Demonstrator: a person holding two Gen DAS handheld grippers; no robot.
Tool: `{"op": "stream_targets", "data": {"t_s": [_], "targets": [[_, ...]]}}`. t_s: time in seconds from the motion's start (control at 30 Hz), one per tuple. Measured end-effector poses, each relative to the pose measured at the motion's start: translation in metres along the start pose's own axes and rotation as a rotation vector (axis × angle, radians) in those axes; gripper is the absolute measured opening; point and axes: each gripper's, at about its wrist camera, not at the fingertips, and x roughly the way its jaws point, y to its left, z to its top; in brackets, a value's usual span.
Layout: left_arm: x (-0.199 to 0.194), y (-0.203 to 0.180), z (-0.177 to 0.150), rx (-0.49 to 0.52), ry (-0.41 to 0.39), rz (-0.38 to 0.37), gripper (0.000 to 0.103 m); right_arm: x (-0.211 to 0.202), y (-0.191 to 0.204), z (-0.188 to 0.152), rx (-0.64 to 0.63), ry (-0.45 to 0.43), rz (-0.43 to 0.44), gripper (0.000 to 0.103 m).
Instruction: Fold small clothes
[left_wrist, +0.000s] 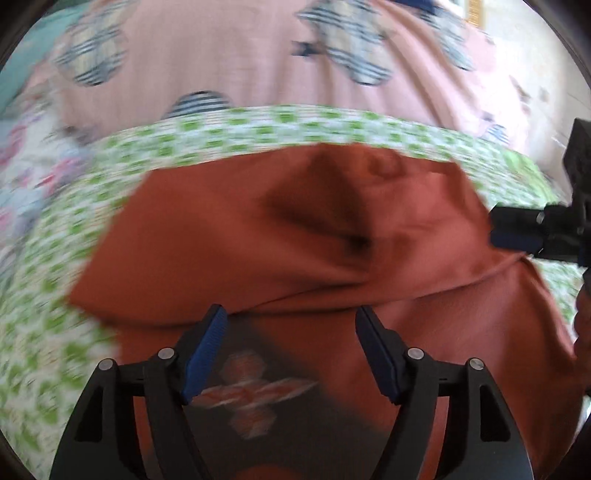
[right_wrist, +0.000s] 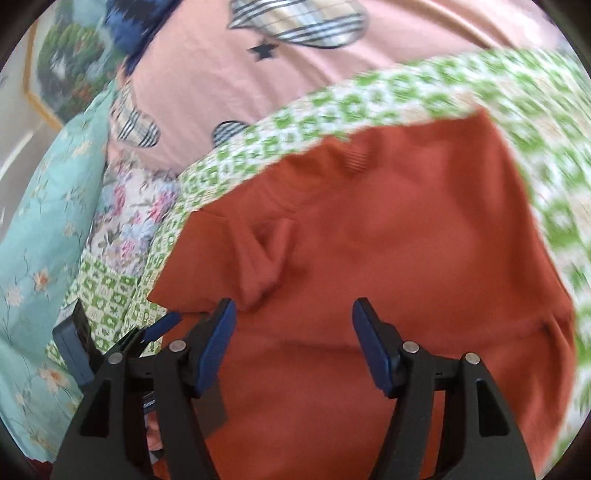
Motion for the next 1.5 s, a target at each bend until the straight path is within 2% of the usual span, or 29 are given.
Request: {"op": "stream_targets", "data": {"t_s": [0.13,0.23,0.3,0.33,0.37,0.4,0.57,0.63,0.77,0.87,0.97,1.03,1.1,1.17,1.2,1.23,1.37,1.5], "targets": [[-0.002,0.074,-0.011,-0.167,0.021,0.166,0.073,0.042,0.024,0.028,-0.078,0.041,-0.001,0.066],[0.005,0.116,-0.02,-0.286,0.077,0.224,0.073,0.074,0.038,0.039,-0.115,0.081,0.006,0.066],[0.01,0.137,-0.024,-0.378,0.098,0.203,0.073,0.091,0.044,0.042,-0.131,0.095,0.008,0.065],[0.011,0.142,-0.024,-0.404,0.101,0.187,0.074,0.094,0.046,0.043,-0.139,0.086,0.003,0.041],[0.012,0.146,-0.023,-0.42,0.101,0.18,0.074,0.093,0.046,0.044,-0.133,0.078,-0.008,0.009],[0.014,0.147,-0.02,-0.424,0.099,0.183,0.074,0.088,0.043,0.045,-0.108,0.06,-0.013,0.007],[0.024,0.146,-0.002,-0.401,0.07,0.226,0.074,-0.003,-0.005,0.033,0.072,-0.216,-0.005,0.007],[0.031,0.144,-0.002,-0.403,0.073,0.236,0.074,-0.027,-0.03,0.021,0.13,-0.265,-0.063,0.007],[0.036,0.131,-0.002,-0.355,0.074,0.267,0.075,-0.032,-0.071,-0.003,0.213,-0.214,-0.138,0.007],[0.039,0.123,-0.003,-0.316,0.063,0.298,0.075,-0.022,-0.078,-0.015,0.231,-0.175,-0.164,0.007],[0.031,0.135,-0.009,-0.39,0.036,0.292,0.075,-0.016,-0.078,-0.019,0.254,-0.163,-0.158,0.007],[0.024,0.149,-0.016,-0.475,0.006,0.243,0.075,-0.018,-0.077,-0.019,0.248,-0.169,-0.167,0.007],[0.018,0.155,-0.021,-0.515,-0.022,0.21,0.075,-0.03,-0.069,-0.018,0.219,-0.22,-0.179,0.007],[0.018,0.154,-0.021,-0.51,-0.023,0.21,0.075,-0.046,-0.057,-0.016,0.168,-0.3,-0.19,0.007],[0.018,0.151,-0.02,-0.497,-0.022,0.218,0.076,-0.053,-0.051,-0.015,0.135,-0.323,-0.233,0.007],[0.018,0.149,-0.02,-0.487,-0.021,0.22,0.078,-0.054,-0.049,-0.013,0.121,-0.315,-0.268,0.007],[0.021,0.147,-0.019,-0.473,-0.014,0.231,0.078,-0.033,-0.07,-0.022,0.189,-0.165,-0.279,0.007],[0.018,0.15,-0.022,-0.491,-0.023,0.212,0.078,-0.022,-0.088,-0.041,0.251,-0.096,-0.288,0.007]]}}
